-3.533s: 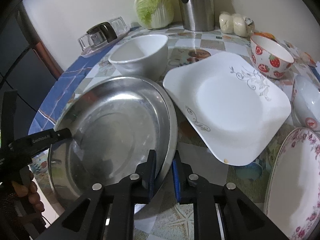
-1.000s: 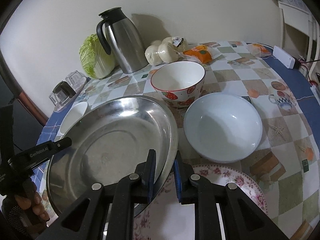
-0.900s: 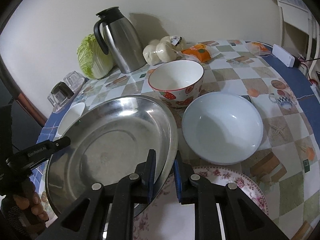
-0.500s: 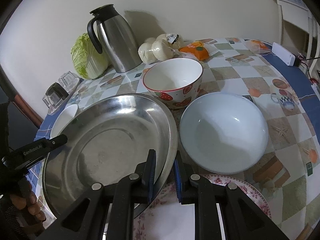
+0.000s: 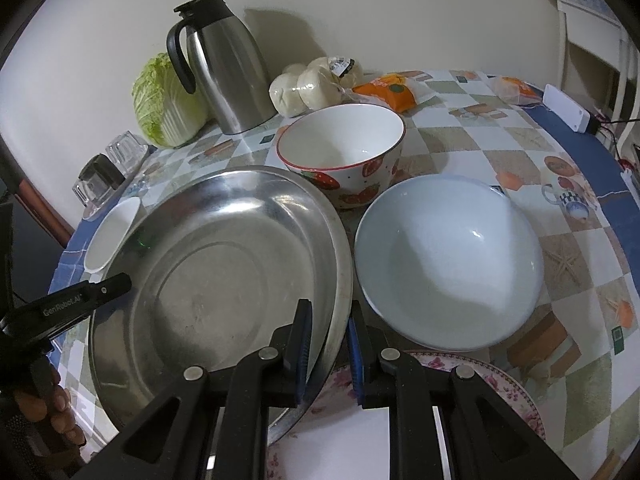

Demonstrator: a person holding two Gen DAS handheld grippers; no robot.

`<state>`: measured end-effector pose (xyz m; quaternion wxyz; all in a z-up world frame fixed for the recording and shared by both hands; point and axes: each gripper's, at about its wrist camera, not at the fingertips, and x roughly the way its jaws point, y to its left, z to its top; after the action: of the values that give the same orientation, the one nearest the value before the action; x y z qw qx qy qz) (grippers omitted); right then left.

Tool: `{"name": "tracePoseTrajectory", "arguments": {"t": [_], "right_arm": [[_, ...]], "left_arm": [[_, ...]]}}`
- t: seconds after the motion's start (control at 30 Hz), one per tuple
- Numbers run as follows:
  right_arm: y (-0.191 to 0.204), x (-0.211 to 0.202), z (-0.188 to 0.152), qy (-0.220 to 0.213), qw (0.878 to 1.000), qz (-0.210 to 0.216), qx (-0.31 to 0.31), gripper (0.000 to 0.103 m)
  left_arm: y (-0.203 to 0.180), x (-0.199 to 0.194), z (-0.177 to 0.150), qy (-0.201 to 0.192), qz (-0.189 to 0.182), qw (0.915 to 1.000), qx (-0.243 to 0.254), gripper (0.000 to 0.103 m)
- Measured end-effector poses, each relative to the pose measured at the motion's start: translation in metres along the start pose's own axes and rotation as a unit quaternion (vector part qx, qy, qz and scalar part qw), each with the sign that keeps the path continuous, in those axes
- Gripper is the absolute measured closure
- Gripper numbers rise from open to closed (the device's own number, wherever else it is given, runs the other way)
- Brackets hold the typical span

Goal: Organize plates and bowls
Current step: 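Lift the steel basin with both grippers and carry it toward the white bowls, then lower the steel basin onto the table and open both grippers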

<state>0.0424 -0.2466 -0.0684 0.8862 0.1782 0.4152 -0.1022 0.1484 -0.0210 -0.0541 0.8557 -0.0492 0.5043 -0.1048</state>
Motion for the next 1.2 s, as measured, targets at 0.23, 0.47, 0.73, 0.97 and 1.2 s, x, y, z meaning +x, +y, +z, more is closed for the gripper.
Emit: {"name": "tracePoseTrajectory", "arguments": {"t": [0.23,0.47,0.73,0.97,1.2], "right_arm": [[-0.002,0.003,-0.002,0.008,1.0,0.002,0.002,0.084],[-0.001,-0.004,-0.001,0.006,1.0,0.002,0.001,0.083],[0.008,-0.02,-0.001,-0.008,1.0,0.001,-0.017,0.064],[0.021,-0.037,-0.005,-0.034,0.998,-0.002,-0.045,0.042],[0.026,-0.041,-0.013,-0.039,0.997,-0.006,-0.06,0.029]], "left_arm": [[-0.001,0.002,-0.003,0.014,-0.001,0.9999,0.003,0.067],[-0.001,-0.005,-0.003,0.021,0.001,0.9998,0.004,0.036],[-0.001,-0.017,-0.007,0.019,0.019,0.9996,0.005,0.027],[-0.004,-0.031,-0.014,0.007,0.037,0.9992,0.018,0.015],[-0.006,-0.041,-0.024,-0.003,0.046,0.9986,0.025,0.015]]}}
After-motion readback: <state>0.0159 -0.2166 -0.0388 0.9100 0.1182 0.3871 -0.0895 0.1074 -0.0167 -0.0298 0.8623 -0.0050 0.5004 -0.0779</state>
